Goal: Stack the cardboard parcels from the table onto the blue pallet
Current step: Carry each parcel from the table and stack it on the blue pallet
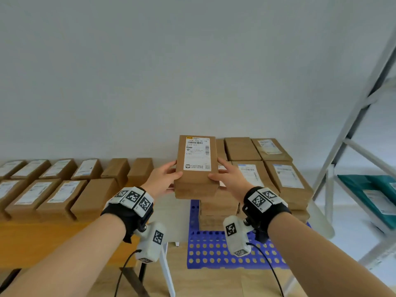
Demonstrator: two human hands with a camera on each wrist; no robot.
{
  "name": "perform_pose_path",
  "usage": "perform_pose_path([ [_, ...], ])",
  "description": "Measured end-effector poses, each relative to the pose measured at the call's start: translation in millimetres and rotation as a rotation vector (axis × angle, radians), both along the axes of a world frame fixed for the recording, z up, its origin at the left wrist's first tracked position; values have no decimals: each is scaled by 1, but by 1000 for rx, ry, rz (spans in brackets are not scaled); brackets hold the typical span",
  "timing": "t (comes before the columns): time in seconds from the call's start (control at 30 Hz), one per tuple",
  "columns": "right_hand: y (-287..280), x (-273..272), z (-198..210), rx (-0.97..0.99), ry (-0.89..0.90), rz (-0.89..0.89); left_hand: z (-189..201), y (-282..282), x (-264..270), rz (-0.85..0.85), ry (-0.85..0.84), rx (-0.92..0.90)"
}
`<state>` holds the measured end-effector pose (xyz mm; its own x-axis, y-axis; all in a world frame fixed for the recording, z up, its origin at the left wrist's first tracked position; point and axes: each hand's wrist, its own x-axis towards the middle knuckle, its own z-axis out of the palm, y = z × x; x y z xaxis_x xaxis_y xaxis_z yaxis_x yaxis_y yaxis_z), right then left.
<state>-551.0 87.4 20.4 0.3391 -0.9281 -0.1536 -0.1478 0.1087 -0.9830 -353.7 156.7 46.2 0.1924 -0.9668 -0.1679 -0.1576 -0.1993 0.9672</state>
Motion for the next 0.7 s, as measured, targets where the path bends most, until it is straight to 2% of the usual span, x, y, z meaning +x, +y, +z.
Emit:
perform_pose_path([
  [0.27, -30, -80, 35, -13, -35, -149, 24, -67, -69, -145, 60, 32],
  [0.7, -131, -164, 58, 54, 61, -285, 25, -208, -139, -376, 226, 123],
])
